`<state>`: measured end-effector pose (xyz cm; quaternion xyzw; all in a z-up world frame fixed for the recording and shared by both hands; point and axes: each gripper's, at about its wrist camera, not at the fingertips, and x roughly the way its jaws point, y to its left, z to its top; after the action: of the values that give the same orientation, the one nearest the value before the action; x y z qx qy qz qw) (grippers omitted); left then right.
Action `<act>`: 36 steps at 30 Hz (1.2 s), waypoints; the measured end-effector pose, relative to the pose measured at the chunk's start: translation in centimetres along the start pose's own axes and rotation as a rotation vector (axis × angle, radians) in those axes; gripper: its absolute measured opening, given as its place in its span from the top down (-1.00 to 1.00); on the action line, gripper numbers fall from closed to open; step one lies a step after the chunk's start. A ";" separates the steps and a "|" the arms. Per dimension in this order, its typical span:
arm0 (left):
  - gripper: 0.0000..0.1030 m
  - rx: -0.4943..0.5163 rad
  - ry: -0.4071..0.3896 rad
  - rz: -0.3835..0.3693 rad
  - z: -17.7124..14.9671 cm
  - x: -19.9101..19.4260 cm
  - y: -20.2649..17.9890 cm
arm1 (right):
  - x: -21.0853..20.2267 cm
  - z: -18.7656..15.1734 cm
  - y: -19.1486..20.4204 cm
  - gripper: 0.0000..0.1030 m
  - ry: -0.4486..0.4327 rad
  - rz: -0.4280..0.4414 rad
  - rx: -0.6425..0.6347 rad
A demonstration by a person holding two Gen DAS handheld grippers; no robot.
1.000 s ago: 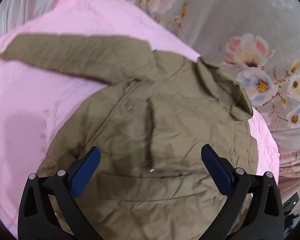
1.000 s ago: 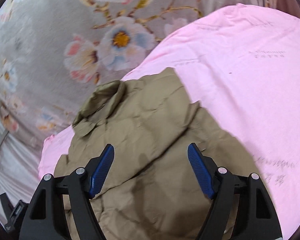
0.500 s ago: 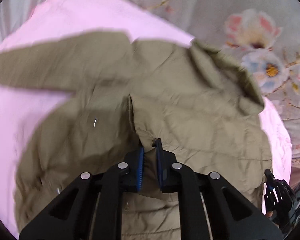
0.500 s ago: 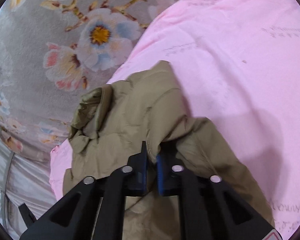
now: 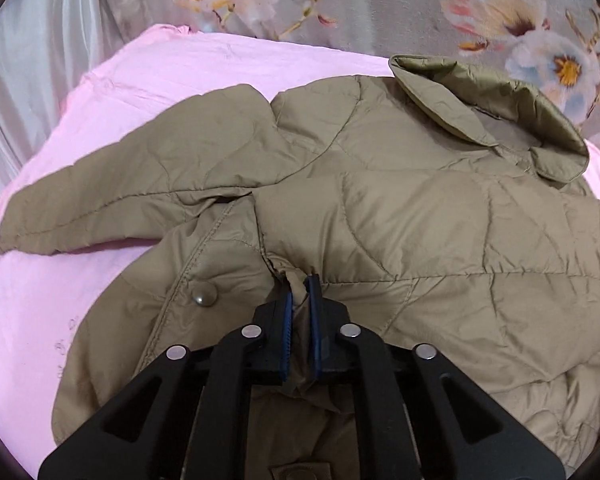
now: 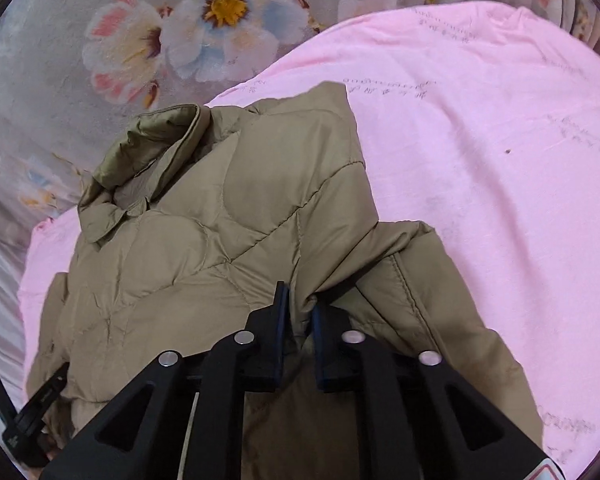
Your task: Fold large clothes
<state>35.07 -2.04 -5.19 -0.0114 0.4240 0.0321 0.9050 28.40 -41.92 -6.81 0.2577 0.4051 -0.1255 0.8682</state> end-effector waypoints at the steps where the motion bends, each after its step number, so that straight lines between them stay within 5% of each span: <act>1: 0.74 0.003 -0.006 0.001 -0.1 -0.3 0.3 | -0.9 -0.3 0.0 0.53 -0.019 -0.025 -0.003; 2: 0.67 0.006 -0.013 0.008 -0.1 -0.7 0.5 | -2.1 -0.6 0.0 0.42 -0.051 -0.051 -0.003; 4: 0.13 -0.003 -0.051 0.032 0.0 -2.7 1.6 | -4.6 -1.3 0.5 0.31 -0.137 -0.077 -0.014; 6: -0.15 -0.021 -0.134 0.022 0.6 -5.4 1.8 | -6.8 -1.9 2.2 0.29 -0.219 -0.076 -0.074; 10: -0.35 0.040 -0.211 -0.017 1.6 -8.0 -0.9 | -6.0 -2.5 8.5 0.32 -0.172 0.029 -0.273; 17: -0.36 0.170 -0.076 0.047 -0.3 -1.3 -4.9 | 0.7 -5.7 12.5 0.56 0.007 -0.020 -0.429; 36: -0.52 0.148 -0.079 0.068 -1.4 0.0 -4.8 | 1.5 -6.8 12.9 0.55 -0.019 -0.080 -0.458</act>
<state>34.35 -6.87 -6.11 0.0713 0.3893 0.0315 0.9178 30.52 -27.42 -7.21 0.0364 0.4249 -0.0669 0.9020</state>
